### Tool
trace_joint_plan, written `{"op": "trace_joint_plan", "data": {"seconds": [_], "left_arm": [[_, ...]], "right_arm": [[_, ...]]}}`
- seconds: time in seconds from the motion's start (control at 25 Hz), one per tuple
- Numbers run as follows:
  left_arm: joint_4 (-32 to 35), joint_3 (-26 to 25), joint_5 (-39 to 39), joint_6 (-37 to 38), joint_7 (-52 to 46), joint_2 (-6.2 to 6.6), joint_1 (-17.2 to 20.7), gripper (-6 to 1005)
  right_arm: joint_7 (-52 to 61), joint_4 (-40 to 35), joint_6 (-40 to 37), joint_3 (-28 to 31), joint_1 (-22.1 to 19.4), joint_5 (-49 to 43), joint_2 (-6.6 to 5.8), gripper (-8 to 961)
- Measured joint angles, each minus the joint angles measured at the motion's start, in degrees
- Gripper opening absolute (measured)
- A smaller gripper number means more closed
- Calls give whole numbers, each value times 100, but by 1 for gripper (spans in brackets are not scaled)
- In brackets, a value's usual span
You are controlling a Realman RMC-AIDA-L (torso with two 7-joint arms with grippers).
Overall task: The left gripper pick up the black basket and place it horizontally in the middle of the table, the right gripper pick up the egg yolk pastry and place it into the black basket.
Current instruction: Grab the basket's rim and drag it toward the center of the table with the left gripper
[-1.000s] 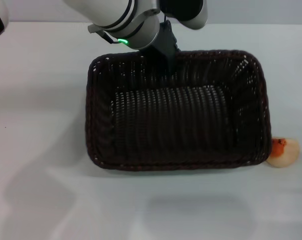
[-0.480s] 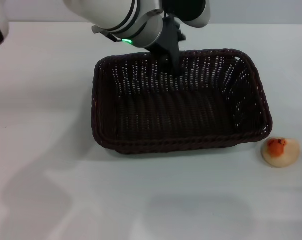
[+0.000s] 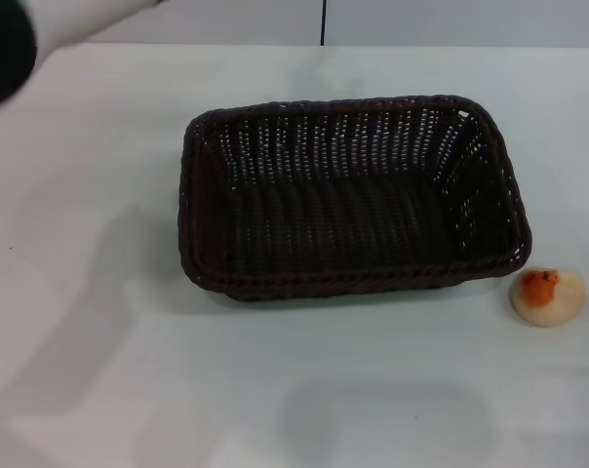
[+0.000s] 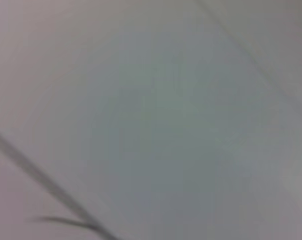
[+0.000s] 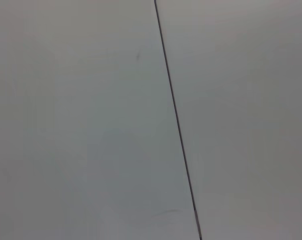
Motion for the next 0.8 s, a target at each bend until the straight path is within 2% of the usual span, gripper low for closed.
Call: {"op": "trace_joint_plan", "data": {"seconds": [0.08,0.28,0.44,0.56,0.68,0.8], "left_arm": [[-24,228,-52,1202,-72,0,379,804],[181,602,-124,3426,-824,26,981,803],[384,734,285,4515,-1970,69,1415,803],[622,763,1226,5249,-3377,171,1718,802],[1549,765,2357,6713,-4910,265,1830,802],[2379,636,2517,7610,-5404,189,1839,801]], "right_arm": [[2,0,0,-1,0,0,0,773],[15,0,-7,-16,15,0,0,773],[15,0,-30,-113,42,0,-7,773],[-12,-4,-83,-208,57,-5,-9,773],[-27,-62,-198,-344,98,-40,-9,773],[-31,-152,-254,-467,145,-71,2,773]]}}
